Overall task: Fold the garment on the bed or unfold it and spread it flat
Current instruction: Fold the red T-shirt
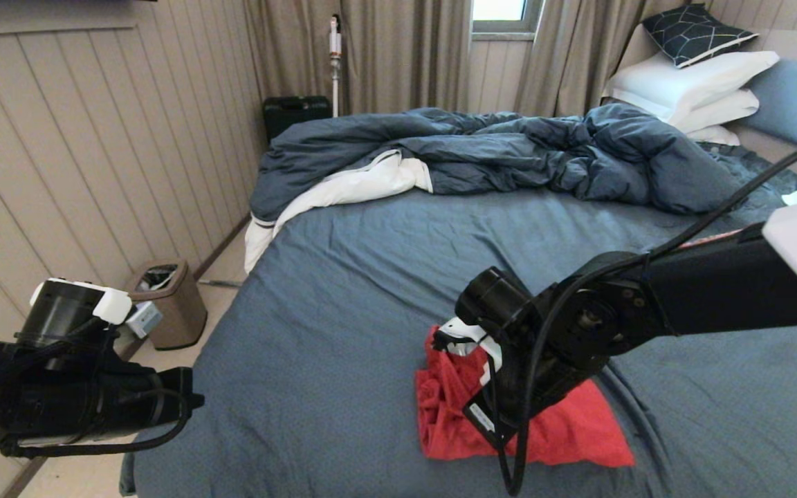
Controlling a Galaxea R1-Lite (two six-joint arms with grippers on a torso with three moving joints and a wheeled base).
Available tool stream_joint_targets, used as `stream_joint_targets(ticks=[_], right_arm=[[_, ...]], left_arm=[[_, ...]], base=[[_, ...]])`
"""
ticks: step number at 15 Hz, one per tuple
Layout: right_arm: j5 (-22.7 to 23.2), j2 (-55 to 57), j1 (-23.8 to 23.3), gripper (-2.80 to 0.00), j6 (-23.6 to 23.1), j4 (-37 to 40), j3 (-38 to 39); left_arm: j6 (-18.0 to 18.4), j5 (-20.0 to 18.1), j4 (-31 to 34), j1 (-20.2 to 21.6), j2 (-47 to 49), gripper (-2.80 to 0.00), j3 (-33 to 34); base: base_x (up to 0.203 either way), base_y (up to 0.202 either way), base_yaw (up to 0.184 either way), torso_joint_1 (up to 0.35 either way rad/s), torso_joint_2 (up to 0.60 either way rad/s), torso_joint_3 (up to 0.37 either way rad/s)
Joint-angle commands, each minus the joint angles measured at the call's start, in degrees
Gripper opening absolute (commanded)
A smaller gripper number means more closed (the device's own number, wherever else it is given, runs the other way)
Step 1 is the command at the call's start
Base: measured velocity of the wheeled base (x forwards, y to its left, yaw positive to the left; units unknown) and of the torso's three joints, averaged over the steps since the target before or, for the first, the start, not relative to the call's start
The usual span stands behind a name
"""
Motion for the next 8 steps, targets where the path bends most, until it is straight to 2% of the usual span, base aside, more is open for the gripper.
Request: stream_joint_targets(ticks=[1, 4, 8], right_arm=[[-0.2, -3.18, 1.8, -2.8, -0.16, 0.46, 0.85], [-0.42, -6.7, 4.65, -2.8, -0.81, 5.55, 0.89], [-0.59, -5.67, 5.48, -2.8, -1.35, 6.81, 0.96]], left_arm=[[-0.14, -0.04, 0.0, -0.04, -0.1, -2.8, 0.01], [-0.14, -0.04, 0.0, -0.04, -0.1, -2.8, -0.02], [-0.14, -0.04, 0.08, -0.04, -0.37, -2.8, 0.06]], base=[[0.0, 0.0, 0.0, 0.0, 0.0, 0.0], [0.0, 0.0, 0.0, 0.0, 0.0, 0.0], [0.0, 0.0, 0.0, 0.0, 0.0, 0.0]])
